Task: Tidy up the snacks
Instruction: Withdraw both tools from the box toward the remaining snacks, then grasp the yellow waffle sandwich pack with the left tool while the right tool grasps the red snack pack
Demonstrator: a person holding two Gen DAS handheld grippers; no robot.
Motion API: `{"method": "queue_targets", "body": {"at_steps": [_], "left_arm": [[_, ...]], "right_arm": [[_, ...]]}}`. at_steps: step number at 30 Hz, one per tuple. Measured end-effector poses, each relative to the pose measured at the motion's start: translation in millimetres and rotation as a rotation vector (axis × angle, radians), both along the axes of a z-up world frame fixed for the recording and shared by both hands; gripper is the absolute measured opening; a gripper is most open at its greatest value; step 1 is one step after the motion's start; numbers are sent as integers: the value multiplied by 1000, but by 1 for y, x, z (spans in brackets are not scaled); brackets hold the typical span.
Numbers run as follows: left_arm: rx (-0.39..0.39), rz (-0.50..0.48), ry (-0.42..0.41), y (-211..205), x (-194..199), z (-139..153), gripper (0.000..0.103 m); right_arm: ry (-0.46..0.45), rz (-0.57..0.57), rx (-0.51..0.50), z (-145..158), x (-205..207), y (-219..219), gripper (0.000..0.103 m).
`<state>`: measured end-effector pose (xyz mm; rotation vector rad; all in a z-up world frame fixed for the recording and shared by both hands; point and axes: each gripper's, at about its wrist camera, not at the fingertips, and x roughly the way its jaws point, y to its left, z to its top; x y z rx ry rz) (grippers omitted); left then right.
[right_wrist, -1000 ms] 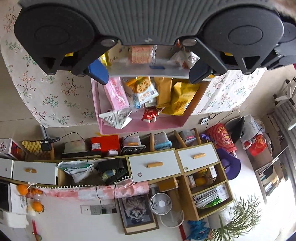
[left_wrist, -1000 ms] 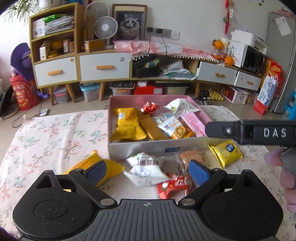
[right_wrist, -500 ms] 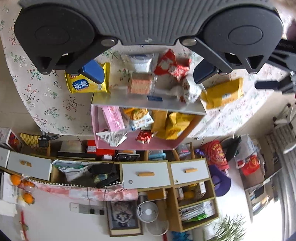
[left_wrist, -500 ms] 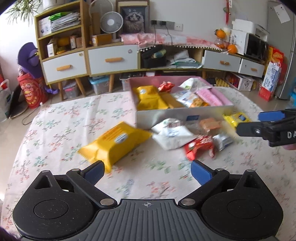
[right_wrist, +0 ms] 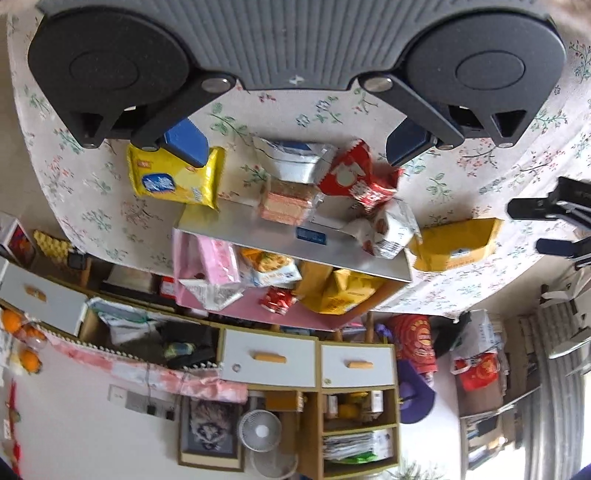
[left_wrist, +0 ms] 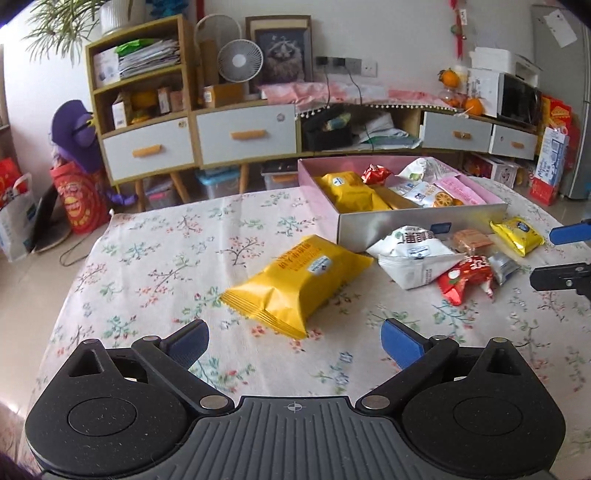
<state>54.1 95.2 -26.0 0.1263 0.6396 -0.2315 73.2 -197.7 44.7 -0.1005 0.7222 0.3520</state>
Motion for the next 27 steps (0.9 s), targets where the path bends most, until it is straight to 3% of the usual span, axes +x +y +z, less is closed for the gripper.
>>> {"method": "queue_targets", "body": {"at_steps": [8,14,27], "left_arm": [[-37,-2,-4,5,32,-14,101],[52,-27,-21,-5,54,-24,101],[49,-57,33,-13,69,-30,99]], "right_arm": [[-16,104,-18,-7,7,19,102],[-35,153,-39,-9,13,35,100],[-2,248,-109,-25,16,54,79]]}}
